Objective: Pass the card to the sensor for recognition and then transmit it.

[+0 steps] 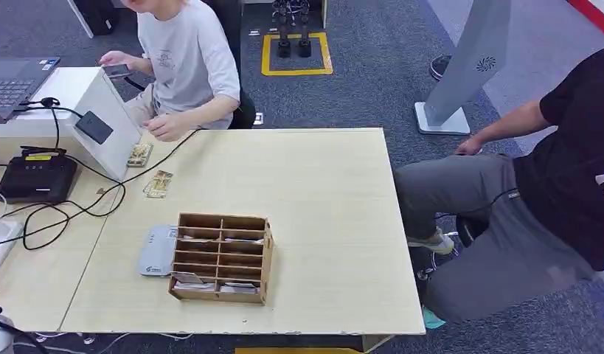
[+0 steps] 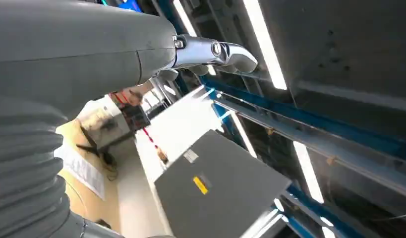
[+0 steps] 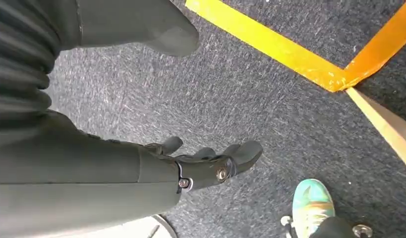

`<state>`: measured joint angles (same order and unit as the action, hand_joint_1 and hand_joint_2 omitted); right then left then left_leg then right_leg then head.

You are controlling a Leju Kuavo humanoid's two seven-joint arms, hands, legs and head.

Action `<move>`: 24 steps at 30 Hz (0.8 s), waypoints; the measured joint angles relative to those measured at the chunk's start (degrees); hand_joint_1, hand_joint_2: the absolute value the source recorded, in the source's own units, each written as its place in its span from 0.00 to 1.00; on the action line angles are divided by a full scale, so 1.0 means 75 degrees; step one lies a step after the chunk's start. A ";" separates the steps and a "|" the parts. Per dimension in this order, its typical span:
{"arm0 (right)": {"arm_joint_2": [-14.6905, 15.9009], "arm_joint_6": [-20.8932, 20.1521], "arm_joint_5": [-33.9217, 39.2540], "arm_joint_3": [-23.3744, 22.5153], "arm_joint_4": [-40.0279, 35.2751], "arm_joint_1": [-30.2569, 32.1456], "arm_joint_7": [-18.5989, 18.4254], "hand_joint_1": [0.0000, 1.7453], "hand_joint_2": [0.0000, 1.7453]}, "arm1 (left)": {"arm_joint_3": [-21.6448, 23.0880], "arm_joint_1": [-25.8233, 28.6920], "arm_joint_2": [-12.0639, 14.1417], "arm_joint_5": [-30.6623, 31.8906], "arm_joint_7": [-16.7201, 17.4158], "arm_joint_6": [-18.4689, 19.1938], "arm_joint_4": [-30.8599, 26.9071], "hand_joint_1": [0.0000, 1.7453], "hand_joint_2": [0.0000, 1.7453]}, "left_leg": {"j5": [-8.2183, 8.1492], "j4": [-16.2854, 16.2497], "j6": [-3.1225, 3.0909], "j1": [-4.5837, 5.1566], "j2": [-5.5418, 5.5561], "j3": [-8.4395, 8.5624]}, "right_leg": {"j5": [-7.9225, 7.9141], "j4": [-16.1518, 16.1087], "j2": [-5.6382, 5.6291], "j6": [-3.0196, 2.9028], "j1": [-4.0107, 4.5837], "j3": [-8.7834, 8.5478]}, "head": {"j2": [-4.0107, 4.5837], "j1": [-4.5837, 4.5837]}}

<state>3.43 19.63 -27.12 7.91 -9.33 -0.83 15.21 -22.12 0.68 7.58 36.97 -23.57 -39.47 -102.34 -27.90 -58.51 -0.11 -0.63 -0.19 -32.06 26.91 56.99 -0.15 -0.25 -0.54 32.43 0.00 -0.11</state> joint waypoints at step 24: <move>0.0239 -0.0181 -0.0175 -0.0055 -0.0032 -0.0145 0.0134 0.00 1.00 | 0.2570 0.0218 0.3702 0.0100 -0.0434 0.6301 -0.0352 0.00 1.00 | 0.0023 -0.0002 0.0023 -0.0016 0.0003 -0.0001 | -0.0016 0.0005 0.0004 -0.0023 0.0020 0.0015 | 0.0000 0.0000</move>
<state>5.22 18.27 -28.44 7.50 -9.57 -1.92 16.22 -2.84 2.32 35.35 37.72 -26.82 7.79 -104.98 -27.73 -58.53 0.06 -0.75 -0.16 -32.07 26.79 57.03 -0.12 -0.42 -0.39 32.55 0.00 -0.11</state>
